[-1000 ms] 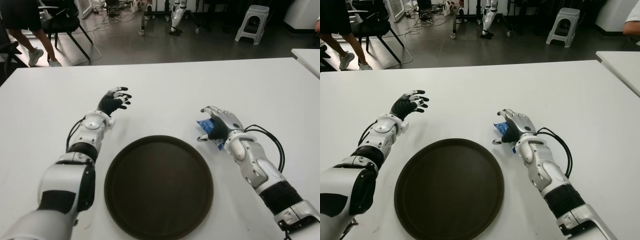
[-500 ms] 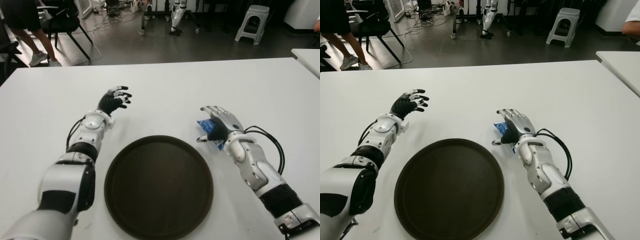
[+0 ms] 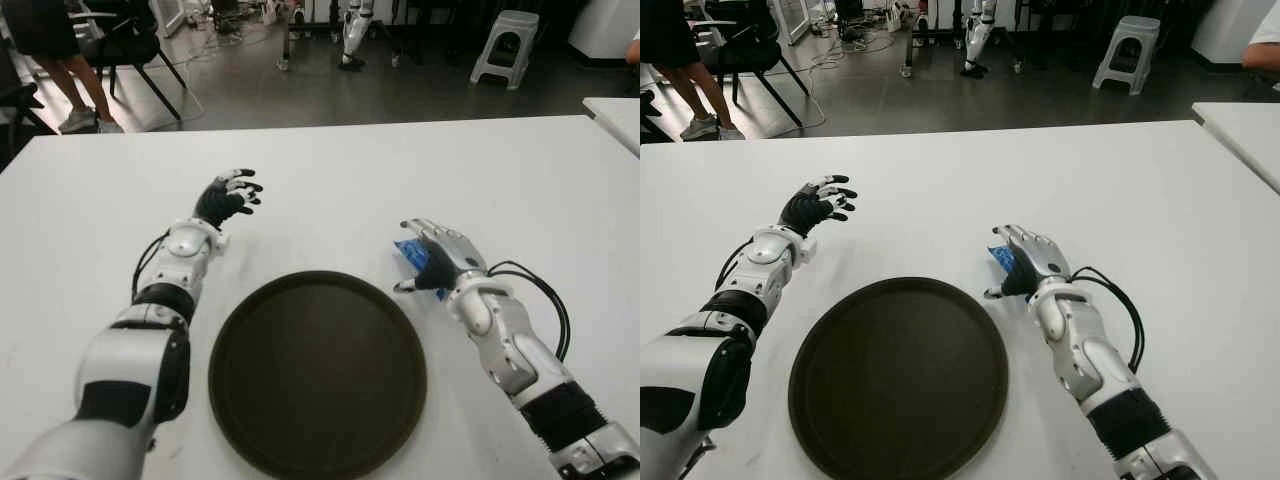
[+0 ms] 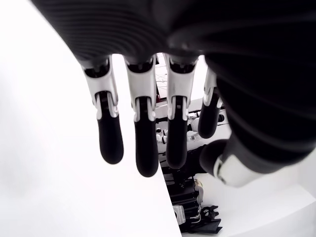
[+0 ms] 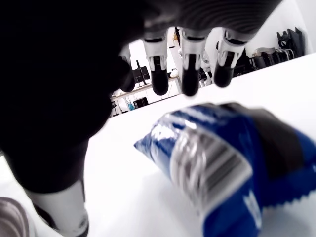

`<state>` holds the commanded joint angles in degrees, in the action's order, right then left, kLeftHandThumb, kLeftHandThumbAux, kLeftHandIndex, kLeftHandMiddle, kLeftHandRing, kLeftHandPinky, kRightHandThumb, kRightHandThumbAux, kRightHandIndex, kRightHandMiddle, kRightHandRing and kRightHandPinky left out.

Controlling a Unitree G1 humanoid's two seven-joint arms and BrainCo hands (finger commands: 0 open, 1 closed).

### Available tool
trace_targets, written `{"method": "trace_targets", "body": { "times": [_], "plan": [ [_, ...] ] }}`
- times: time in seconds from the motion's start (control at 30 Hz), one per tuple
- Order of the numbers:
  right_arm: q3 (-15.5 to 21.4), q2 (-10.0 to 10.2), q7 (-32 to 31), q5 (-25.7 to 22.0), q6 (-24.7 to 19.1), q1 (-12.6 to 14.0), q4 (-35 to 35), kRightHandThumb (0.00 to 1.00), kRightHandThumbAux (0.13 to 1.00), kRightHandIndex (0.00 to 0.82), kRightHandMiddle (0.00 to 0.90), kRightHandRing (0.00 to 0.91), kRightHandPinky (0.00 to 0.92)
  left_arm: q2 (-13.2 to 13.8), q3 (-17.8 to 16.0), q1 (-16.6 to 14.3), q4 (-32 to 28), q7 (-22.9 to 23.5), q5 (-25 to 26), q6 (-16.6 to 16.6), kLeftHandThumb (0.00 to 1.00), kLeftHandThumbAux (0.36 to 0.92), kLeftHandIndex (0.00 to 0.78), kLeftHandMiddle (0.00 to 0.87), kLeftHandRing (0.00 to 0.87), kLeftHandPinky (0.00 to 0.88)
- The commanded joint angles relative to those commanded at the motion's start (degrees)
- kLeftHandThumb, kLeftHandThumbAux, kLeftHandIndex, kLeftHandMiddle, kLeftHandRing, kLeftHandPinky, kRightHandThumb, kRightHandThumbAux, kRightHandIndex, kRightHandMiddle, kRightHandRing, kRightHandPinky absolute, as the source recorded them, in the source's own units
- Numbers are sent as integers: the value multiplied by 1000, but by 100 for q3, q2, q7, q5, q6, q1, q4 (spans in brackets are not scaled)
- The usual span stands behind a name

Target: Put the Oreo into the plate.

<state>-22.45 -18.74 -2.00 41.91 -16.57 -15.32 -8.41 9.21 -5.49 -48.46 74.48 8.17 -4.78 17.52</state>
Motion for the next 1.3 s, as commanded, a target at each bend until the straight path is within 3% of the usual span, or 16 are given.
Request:
{"method": "trace_targets", "body": {
  "times": [0.5,0.7,0.97,1.3],
  "plan": [
    [112,-77,167,-36,209,81,-62,0,823,138,190,225,235,43,11,17,22,26,-16,-2,96,665,201,336,361,384],
    [146,-91,230,-51,318,114,-111,0,870,191,287,349,364,51,6,19,31,55,-10,-11,99,649,198,332,364,387],
    [205,-87,332,-83,415,164,-125,0,874,209,365,428,397,57,-10,36,27,102,4,39,97,651,199,330,359,381],
    [261,-86,270,-124,474,186,-144,0,866,194,381,425,383,76,-21,44,28,147,10,51,83,647,199,344,377,398]
  ]
}}
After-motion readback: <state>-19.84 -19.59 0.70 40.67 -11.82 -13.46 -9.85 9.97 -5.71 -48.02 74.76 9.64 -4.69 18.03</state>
